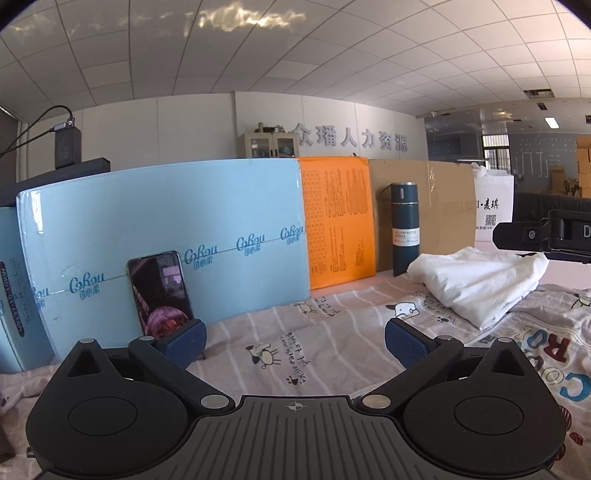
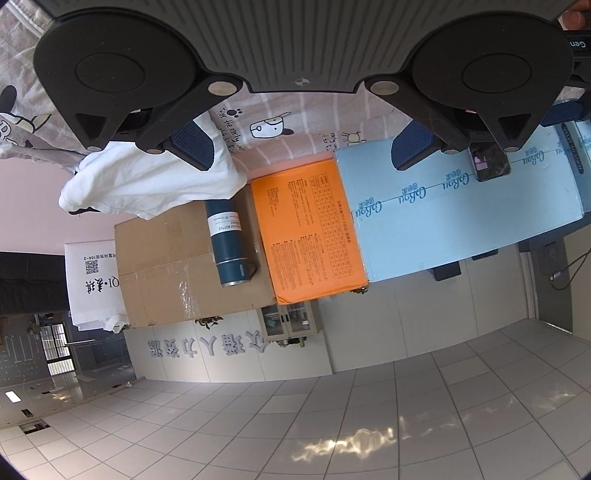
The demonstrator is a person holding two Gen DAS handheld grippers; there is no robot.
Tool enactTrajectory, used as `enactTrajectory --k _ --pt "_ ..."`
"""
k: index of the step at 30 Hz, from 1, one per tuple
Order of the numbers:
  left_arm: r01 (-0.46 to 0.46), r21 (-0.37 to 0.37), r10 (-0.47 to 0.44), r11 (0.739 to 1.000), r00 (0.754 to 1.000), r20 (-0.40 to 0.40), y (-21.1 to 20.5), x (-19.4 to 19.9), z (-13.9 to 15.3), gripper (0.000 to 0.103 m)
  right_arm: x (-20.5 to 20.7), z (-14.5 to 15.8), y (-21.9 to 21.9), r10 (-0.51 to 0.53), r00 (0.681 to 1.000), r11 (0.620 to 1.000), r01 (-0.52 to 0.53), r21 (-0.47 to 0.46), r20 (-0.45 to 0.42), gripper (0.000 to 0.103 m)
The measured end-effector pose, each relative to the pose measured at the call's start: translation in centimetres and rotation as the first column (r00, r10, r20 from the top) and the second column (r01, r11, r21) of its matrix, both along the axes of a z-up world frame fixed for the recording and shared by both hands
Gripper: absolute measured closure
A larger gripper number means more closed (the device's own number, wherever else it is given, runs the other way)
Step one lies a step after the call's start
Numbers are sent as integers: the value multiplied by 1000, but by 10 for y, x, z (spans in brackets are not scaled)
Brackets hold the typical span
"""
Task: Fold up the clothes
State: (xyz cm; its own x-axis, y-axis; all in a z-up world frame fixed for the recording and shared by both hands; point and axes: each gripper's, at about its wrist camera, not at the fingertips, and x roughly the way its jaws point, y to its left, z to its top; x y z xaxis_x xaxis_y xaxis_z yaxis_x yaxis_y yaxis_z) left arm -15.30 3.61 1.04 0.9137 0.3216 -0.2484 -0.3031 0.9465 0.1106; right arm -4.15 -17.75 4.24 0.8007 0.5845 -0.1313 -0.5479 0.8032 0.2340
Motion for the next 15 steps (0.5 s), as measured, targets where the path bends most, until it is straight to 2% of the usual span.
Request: enactTrajectory --k 5,10,12,15 --pt "-42 37 43 998 999 -26 7 -37 -8 0 -12 -3 2 115 993 993 -114 -17 12 0" --pt "-154 110 158 982 987 -27 23 -79 -7 0 -26 -5 10 252 968 968 -252 -13 4 0" --pt "-216 152 220 965 975 -13 33 -99 -2 0 -31 -4 19 300 954 954 -300 -8 -2 0" --pt "-332 225 334 916 942 30 46 -130 10 0 -43 2 36 388 922 922 -388 13 -2 0"
